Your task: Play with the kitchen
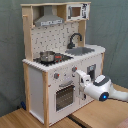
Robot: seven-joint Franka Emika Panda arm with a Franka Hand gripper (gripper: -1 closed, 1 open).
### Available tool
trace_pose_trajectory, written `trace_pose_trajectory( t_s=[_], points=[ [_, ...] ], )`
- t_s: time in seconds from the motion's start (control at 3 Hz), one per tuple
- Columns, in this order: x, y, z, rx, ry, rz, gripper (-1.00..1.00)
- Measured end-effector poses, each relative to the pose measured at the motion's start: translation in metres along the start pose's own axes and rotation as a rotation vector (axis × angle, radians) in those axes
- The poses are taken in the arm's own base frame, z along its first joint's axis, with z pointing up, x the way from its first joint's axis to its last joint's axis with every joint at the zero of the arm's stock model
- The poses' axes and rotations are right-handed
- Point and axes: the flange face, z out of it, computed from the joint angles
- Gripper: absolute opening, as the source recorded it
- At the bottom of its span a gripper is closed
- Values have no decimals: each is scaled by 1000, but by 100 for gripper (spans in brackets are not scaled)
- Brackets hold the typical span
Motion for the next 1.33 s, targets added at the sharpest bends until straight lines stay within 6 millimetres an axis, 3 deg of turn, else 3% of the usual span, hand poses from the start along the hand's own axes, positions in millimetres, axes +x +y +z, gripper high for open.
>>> trace_pose_trajectory(
  t_s=[0.33,0.67,1.0,1.33],
  points=[
    [-6,-15,20,12,-20,-30,100],
    [4,-21,-15,27,25,-70,100],
    [4,-12,-41,4,46,-122,100],
    [13,-2,-55,-22,63,-180,100]
  ],
)
